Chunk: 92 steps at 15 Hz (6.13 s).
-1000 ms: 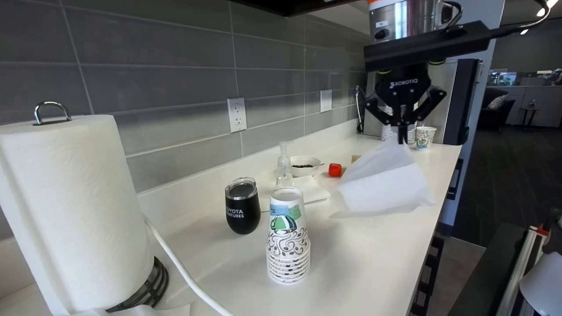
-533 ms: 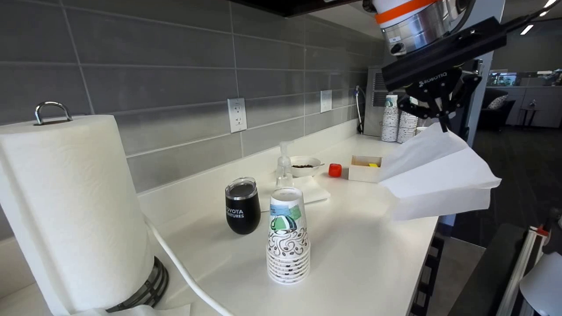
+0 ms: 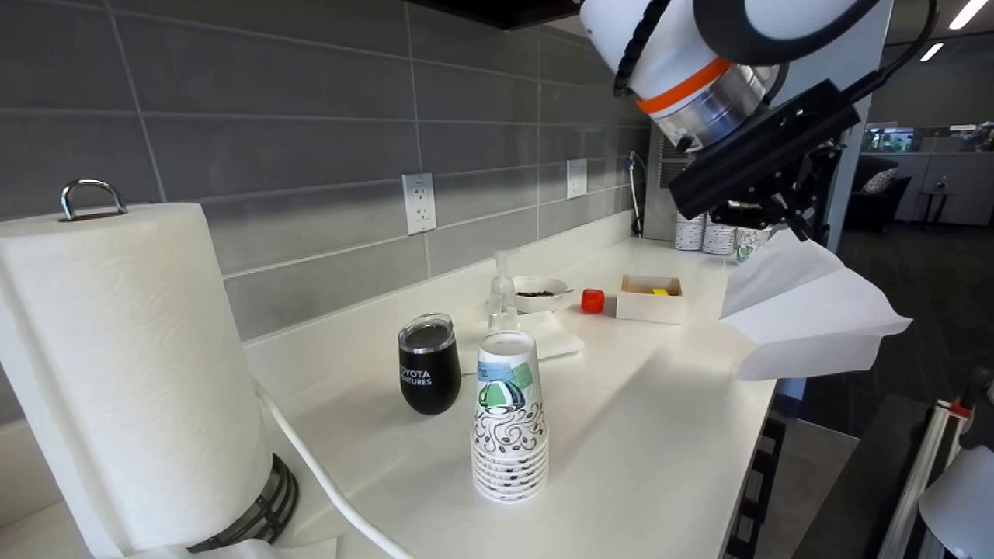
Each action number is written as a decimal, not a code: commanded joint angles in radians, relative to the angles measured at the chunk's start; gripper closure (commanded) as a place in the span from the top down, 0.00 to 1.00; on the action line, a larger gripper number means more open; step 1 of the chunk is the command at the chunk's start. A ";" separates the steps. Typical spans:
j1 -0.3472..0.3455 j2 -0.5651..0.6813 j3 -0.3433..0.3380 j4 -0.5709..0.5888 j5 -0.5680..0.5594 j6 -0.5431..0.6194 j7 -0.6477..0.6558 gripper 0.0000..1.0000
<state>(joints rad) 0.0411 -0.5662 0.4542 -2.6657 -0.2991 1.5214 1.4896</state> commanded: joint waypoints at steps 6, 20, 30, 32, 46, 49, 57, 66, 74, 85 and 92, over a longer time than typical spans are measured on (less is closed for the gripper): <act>0.066 0.393 -0.032 0.117 -0.142 0.095 0.101 0.00; 0.154 0.529 -0.144 0.147 -0.222 0.462 0.131 0.00; 0.174 0.488 -0.156 0.292 -0.171 0.157 -0.025 0.00; 0.178 0.505 -0.156 0.344 -0.164 0.041 -0.070 0.00; 0.258 0.765 -0.161 0.550 -0.353 -0.562 -0.163 0.00; 0.284 0.801 -0.160 0.561 -0.434 -0.646 -0.182 0.00; 0.311 0.910 -0.160 0.523 -0.491 -0.615 -0.221 0.00; 0.339 1.024 -0.163 0.545 -0.503 -0.589 -0.244 0.00; 0.341 1.011 -0.155 0.551 -0.642 -0.581 -0.354 0.00; 0.312 0.980 -0.152 0.542 -0.648 -0.522 -0.530 0.00; 0.289 0.876 -0.160 0.570 -0.441 -0.320 -0.499 0.00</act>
<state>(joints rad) 0.3488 0.3876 0.2958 -2.0944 -0.8240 1.1363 0.9854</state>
